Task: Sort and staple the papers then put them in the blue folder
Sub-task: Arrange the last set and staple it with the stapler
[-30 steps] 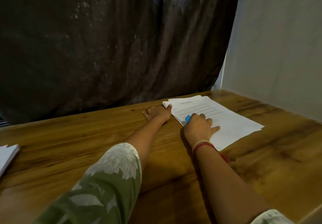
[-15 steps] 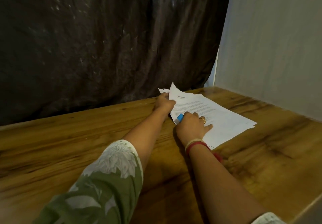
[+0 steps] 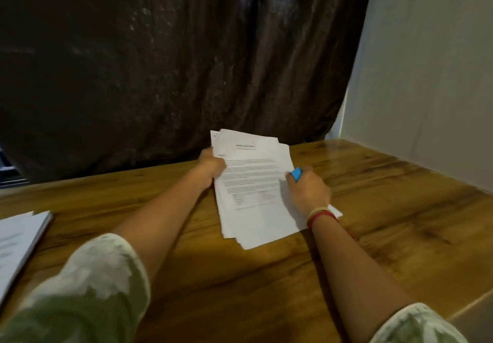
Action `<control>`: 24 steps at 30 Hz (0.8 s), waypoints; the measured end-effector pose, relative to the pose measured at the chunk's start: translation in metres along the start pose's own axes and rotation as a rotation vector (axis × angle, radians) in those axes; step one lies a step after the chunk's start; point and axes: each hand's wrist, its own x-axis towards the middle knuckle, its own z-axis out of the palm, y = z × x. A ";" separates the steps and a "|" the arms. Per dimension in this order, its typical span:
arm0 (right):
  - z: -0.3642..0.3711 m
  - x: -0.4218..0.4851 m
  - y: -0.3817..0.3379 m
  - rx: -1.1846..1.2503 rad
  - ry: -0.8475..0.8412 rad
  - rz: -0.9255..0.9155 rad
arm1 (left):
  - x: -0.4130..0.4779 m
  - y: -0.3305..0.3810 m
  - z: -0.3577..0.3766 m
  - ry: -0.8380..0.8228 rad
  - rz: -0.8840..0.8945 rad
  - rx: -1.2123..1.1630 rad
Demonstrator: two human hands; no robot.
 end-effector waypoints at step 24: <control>0.010 -0.057 -0.048 -0.404 -0.156 -0.259 | -0.124 -0.087 -0.204 0.295 -0.185 -0.048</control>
